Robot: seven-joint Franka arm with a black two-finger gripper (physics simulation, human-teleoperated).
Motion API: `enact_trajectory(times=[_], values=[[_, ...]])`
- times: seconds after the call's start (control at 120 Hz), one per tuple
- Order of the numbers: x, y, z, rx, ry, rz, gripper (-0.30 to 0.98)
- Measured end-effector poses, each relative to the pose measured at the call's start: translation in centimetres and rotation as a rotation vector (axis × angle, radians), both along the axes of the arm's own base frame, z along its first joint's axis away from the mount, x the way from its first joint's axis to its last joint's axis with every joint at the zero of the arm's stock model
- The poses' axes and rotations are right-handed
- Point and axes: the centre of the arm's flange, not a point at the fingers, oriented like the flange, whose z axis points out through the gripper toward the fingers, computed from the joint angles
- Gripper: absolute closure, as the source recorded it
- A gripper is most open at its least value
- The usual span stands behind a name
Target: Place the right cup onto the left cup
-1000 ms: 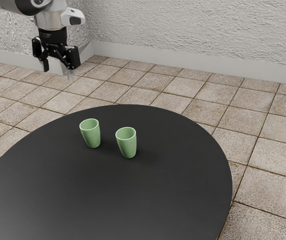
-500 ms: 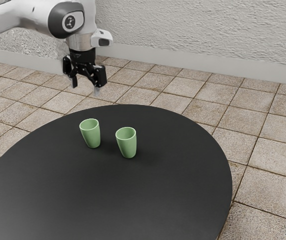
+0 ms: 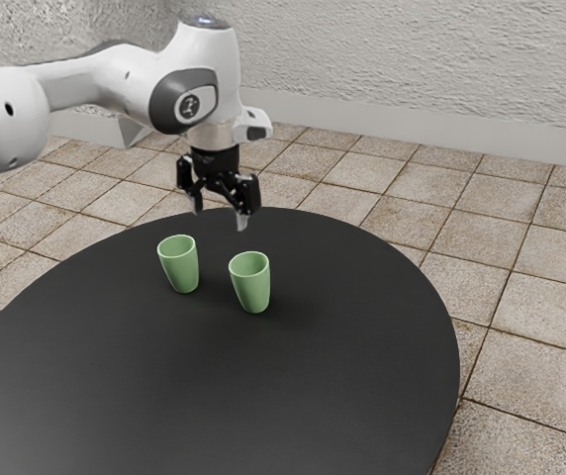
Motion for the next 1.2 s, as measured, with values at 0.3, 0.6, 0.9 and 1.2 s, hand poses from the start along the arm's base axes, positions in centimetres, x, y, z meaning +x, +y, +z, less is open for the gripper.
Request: enact_trajectory(times=[0.3, 0.6, 0.9, 1.2], values=[[2.3, -0.3, -5.8, -0.013, -0.014, 0.045, 0.00], [3.6, -1.0, -9.2, -0.020, -0.036, 0.061, 0.00], [4.4, -2.0, -12.7, -0.035, -0.038, 0.066, 0.00], [5.2, -2.7, -14.6, -0.035, -0.060, 0.060, 0.00]])
